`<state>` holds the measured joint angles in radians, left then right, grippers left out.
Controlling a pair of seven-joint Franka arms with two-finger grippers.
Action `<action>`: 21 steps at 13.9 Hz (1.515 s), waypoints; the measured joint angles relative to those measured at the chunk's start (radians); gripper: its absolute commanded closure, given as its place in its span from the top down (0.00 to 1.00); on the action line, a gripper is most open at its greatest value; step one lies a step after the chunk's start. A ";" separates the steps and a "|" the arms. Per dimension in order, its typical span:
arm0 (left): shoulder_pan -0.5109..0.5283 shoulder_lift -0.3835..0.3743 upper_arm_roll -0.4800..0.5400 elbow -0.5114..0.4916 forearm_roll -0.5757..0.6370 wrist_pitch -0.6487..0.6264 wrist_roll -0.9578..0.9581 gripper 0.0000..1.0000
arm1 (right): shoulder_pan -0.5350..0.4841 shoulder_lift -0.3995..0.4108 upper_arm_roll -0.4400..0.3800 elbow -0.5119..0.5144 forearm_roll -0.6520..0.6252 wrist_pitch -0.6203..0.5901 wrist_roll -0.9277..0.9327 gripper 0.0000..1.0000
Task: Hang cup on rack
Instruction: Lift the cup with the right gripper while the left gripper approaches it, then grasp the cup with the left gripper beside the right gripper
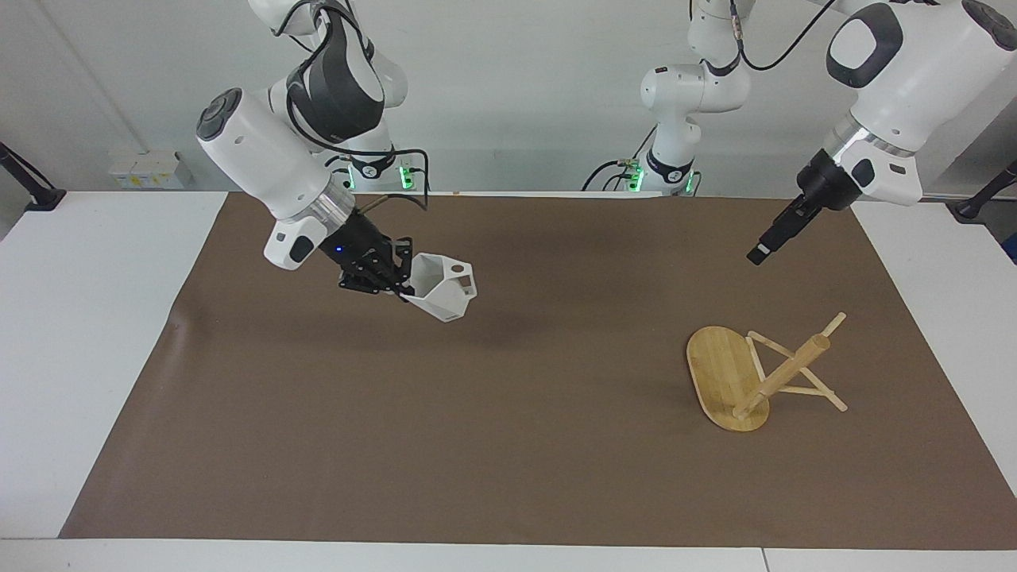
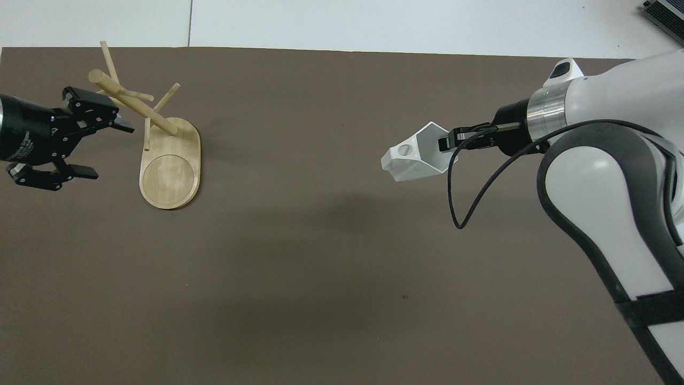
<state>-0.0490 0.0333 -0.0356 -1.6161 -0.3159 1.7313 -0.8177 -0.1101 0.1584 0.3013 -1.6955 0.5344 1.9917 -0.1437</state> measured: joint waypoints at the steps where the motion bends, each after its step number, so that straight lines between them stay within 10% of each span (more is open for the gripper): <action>1: 0.000 0.016 -0.013 0.010 -0.024 0.000 -0.064 1.00 | 0.000 -0.001 0.008 0.001 0.058 0.000 0.005 0.00; 13: -0.063 0.168 -0.111 0.164 -0.222 0.034 -0.845 1.00 | 0.000 -0.001 0.201 -0.003 0.417 0.154 0.240 0.00; 21: -0.091 0.178 -0.113 0.157 -0.259 0.028 -0.965 1.00 | 0.000 0.023 0.291 -0.016 0.503 0.287 0.260 0.00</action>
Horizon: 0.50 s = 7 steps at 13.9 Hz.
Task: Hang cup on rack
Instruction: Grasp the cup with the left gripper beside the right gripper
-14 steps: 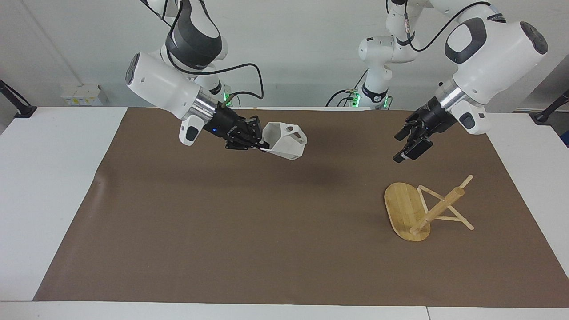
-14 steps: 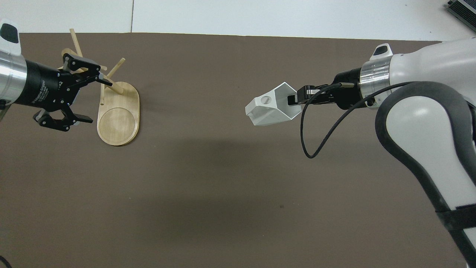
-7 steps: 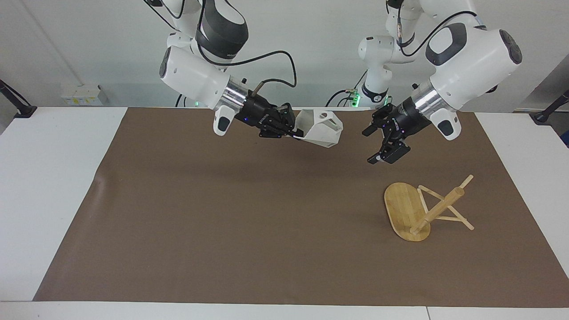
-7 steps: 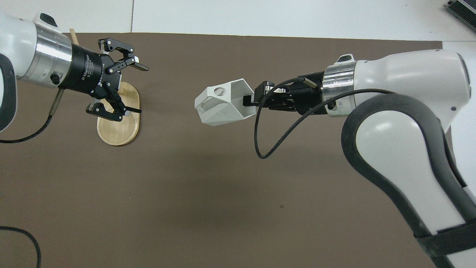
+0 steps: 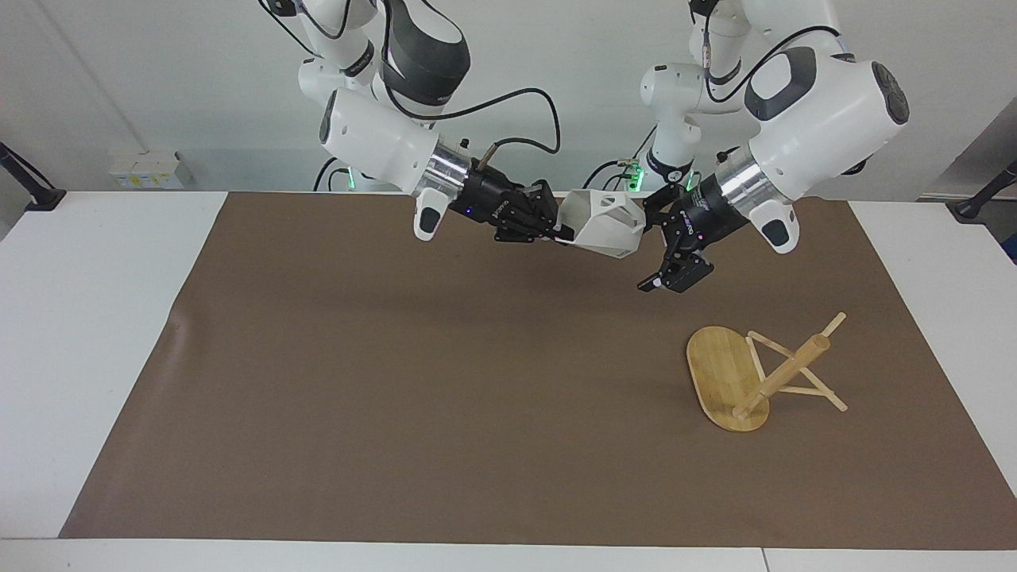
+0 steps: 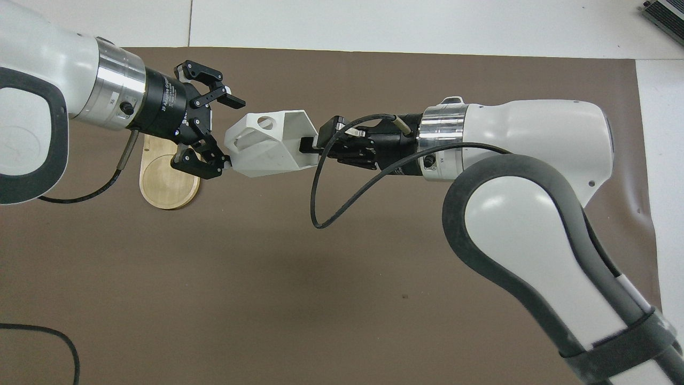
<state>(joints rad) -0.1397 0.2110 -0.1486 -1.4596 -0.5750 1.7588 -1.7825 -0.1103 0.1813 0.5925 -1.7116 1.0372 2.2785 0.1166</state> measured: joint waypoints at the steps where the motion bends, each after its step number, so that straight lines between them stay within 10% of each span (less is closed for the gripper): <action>1: 0.000 0.000 -0.002 -0.002 0.000 -0.017 -0.004 1.00 | 0.000 0.000 0.001 0.000 0.003 0.000 0.000 0.00; 7: 0.002 -0.002 0.004 -0.002 0.000 -0.114 -0.007 1.00 | 0.000 0.001 0.009 0.000 0.004 0.001 0.009 0.00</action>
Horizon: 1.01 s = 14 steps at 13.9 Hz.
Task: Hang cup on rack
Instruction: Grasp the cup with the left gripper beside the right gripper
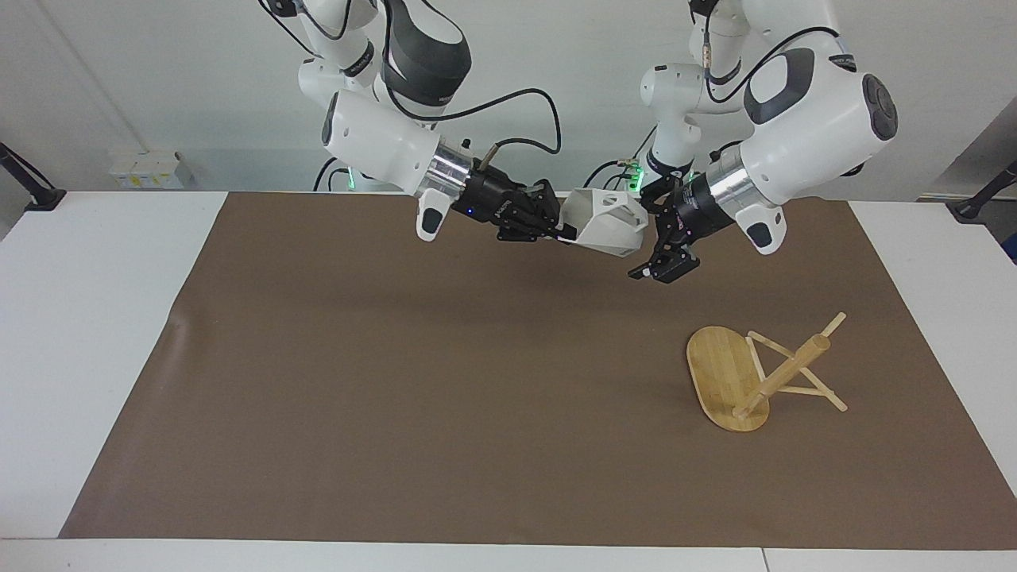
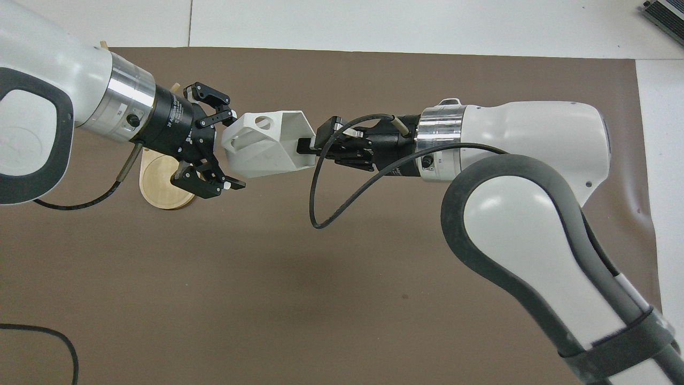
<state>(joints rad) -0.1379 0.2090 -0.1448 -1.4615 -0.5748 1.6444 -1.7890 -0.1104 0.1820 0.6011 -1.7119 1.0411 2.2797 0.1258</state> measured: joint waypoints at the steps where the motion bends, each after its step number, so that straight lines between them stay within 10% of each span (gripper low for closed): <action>1: 0.001 -0.001 0.004 0.000 0.000 -0.013 0.000 1.00 | 0.000 0.000 0.006 0.000 0.000 0.003 0.004 0.00; 14: 0.016 -0.081 0.008 -0.086 -0.007 -0.024 0.000 1.00 | 0.000 0.000 0.017 -0.005 0.028 0.021 0.009 0.00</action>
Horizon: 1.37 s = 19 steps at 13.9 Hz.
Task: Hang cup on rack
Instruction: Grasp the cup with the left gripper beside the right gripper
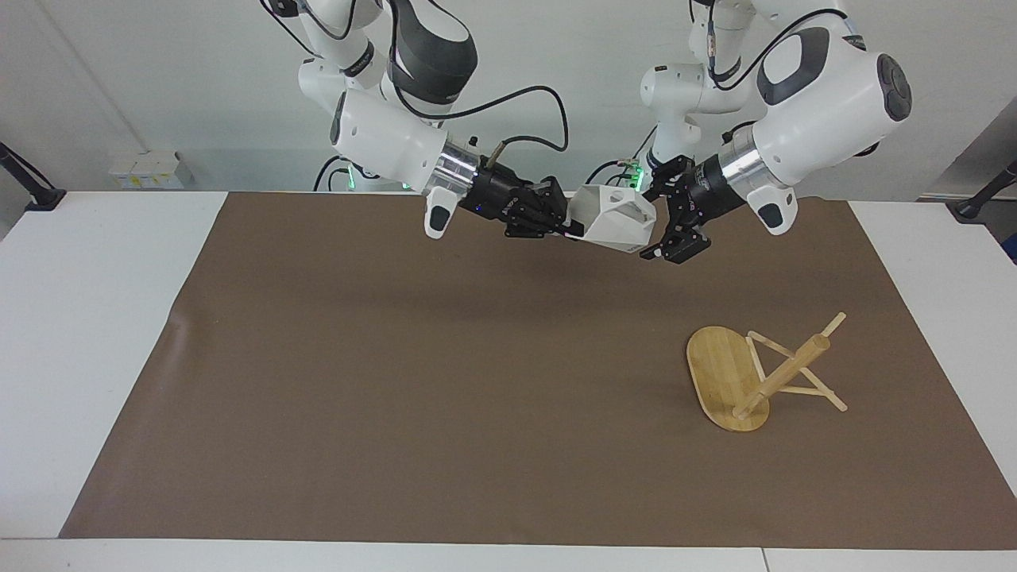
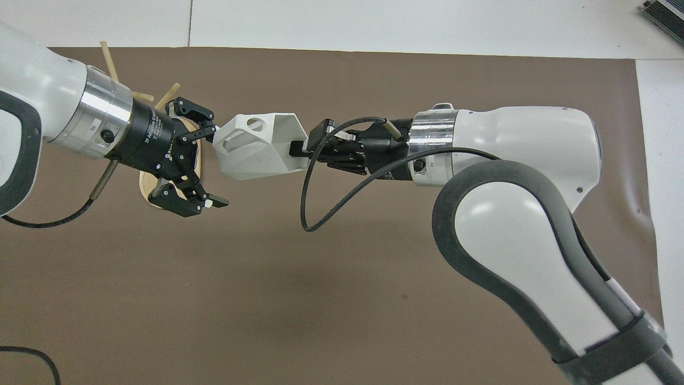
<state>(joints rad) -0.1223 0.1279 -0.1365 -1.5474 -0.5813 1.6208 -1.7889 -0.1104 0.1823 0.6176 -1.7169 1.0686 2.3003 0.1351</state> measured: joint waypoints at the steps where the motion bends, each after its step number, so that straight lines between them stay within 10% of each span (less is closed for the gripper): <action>1: -0.001 -0.004 -0.002 -0.013 -0.006 0.028 0.000 1.00 | 0.000 0.000 0.000 0.000 0.003 0.000 0.000 0.00; 19: 0.023 -0.049 0.000 -0.031 -0.085 0.092 -0.016 1.00 | 0.000 0.001 0.019 -0.005 0.040 0.039 0.000 0.00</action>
<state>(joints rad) -0.0998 0.0790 -0.1369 -1.5782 -0.6659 1.7124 -1.8047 -0.1106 0.1830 0.6369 -1.7214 1.1091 2.3392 0.1351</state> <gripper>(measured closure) 0.000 0.960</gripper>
